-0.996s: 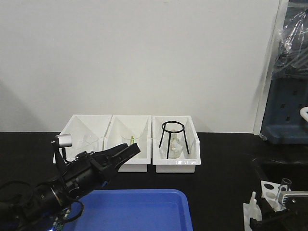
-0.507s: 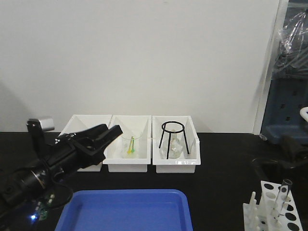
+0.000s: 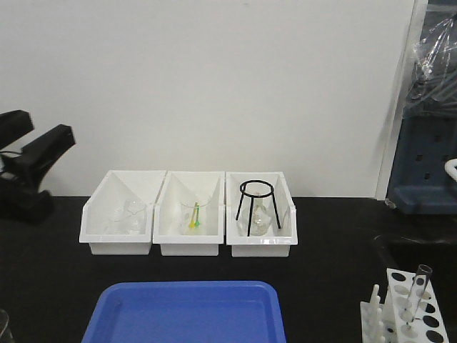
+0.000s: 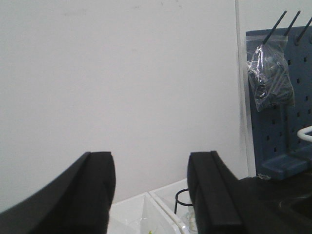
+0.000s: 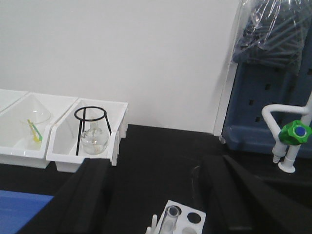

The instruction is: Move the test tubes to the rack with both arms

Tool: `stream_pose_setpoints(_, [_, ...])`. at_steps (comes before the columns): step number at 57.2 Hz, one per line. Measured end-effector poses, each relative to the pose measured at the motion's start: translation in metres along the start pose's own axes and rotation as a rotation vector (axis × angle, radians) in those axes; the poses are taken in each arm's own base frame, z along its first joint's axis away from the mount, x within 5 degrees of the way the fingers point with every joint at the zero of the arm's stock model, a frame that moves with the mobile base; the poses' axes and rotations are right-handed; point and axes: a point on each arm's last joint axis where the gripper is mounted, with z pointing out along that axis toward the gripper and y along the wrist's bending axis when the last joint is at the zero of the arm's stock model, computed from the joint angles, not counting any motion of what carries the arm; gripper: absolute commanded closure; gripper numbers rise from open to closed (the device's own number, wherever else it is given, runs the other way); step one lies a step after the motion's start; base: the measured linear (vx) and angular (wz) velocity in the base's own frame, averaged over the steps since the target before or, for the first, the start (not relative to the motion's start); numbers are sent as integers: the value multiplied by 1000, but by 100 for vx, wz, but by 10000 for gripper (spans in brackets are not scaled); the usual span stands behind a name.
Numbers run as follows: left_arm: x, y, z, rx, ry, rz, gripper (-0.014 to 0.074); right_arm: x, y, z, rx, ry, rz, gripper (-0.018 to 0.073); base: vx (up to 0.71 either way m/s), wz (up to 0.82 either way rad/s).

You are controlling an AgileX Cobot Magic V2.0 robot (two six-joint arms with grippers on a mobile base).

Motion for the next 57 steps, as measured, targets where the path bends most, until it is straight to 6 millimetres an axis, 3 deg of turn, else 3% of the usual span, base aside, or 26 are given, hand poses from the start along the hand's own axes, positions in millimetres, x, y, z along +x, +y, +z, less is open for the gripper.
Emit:
stream_pose_setpoints(10, [14, -3, -51, -77, 82, 13, 116, 3, 0, 0, -4, 36, 1, 101, 0, 0])
stream_pose_setpoints(23, [29, -3, -87, -158, 164, 9, 116, 4, 0, 0, -5, 39, 1, 101, 0, 0])
stream_pose_setpoints(57, [36, -1, -95, -195, 219, 3, 155, 4, 0, 0, -5, 44, 1, 101, 0, 0])
